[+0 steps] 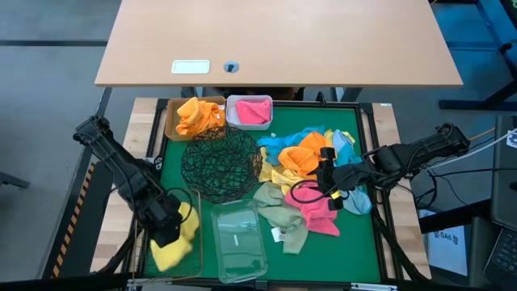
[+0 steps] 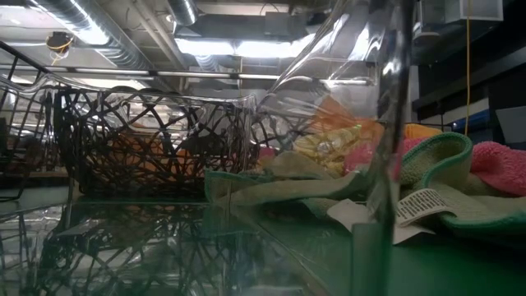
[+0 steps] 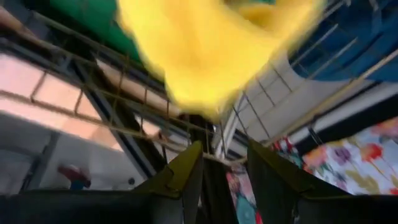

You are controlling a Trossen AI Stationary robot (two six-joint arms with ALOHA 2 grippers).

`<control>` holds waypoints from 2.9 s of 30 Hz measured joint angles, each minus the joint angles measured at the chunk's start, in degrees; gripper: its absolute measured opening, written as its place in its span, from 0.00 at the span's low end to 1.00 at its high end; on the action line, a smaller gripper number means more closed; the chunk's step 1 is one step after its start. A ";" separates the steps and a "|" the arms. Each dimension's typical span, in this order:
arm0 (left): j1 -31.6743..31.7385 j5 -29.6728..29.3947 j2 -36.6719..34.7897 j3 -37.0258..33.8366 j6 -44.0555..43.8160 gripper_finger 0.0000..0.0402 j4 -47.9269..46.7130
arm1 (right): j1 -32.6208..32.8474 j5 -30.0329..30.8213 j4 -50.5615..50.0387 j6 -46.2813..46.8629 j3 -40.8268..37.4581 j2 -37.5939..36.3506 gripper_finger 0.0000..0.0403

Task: Sort microfiber towel by color & place in baskets
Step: Put the yellow microfiber towel into the wire basket, then put the light green microfiber towel into the transparent bin

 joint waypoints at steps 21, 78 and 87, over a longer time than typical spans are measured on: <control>0.06 -27.08 -0.11 0.00 4.78 0.30 14.21 | 0.00 -7.75 0.47 5.89 0.00 2.10 0.47; 11.89 -54.80 -0.13 0.00 33.28 0.30 25.81 | 0.01 -19.94 11.99 -0.10 -0.02 37.16 0.41; 11.89 -55.73 -0.13 0.00 38.79 0.30 25.87 | 0.00 -19.93 11.80 0.48 -0.02 37.16 0.05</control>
